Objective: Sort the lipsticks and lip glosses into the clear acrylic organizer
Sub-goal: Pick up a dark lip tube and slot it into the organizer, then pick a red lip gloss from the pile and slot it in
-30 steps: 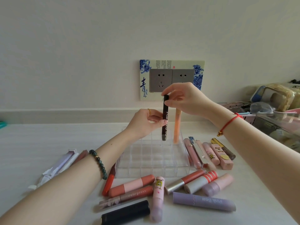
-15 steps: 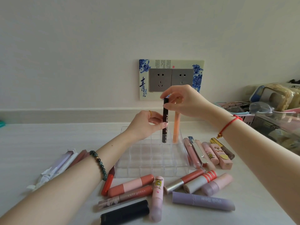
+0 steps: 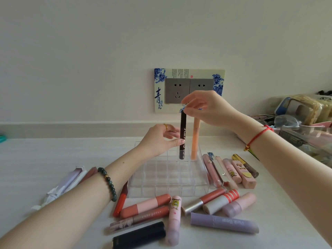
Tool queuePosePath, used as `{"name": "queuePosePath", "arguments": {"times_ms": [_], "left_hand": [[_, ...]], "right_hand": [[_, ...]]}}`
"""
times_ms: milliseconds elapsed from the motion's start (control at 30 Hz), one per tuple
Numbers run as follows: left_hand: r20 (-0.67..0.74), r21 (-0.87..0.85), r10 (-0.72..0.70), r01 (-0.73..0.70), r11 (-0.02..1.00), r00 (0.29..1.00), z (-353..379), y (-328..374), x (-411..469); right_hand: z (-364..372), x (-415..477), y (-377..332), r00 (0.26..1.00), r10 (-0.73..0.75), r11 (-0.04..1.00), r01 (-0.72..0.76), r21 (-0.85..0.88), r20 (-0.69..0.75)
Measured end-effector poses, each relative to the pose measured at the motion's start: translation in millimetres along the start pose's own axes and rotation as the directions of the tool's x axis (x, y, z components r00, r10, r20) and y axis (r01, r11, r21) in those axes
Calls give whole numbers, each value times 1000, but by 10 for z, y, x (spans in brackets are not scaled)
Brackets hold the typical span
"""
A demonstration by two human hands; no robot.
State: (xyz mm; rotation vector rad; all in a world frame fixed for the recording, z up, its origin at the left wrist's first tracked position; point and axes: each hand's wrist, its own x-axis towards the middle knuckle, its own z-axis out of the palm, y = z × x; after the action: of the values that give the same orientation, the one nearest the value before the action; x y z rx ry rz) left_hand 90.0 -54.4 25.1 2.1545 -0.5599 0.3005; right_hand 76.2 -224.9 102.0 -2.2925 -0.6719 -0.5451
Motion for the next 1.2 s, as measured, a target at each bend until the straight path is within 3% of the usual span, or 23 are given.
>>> {"name": "queuePosePath", "arguments": {"times_ms": [267, 400, 533, 700, 1200], "left_hand": [[-112, -8, -51, 50, 999, 992, -302, -142, -134], [-183, 43, -147, 157, 987, 972, -496, -393, -380], [-158, -55, -254, 248, 967, 954, -553, -529, -600], [-109, -157, -309, 291, 944, 945, -534, -506, -706], [-95, -198, -313, 290, 936, 945, -493, -438, -754]], "right_hand": [[-214, -188, -14, 989, 14, 997, -2, 82, -147], [-125, -449, 171, 960, 163, 976, -123, 181, -225], [91, -696, 336, 941, 336, 935, -327, 140, -49], [362, -847, 336, 893, 417, 906, -424, 4, 170], [421, -893, 219, 880, 437, 897, -440, -29, 186]]}}
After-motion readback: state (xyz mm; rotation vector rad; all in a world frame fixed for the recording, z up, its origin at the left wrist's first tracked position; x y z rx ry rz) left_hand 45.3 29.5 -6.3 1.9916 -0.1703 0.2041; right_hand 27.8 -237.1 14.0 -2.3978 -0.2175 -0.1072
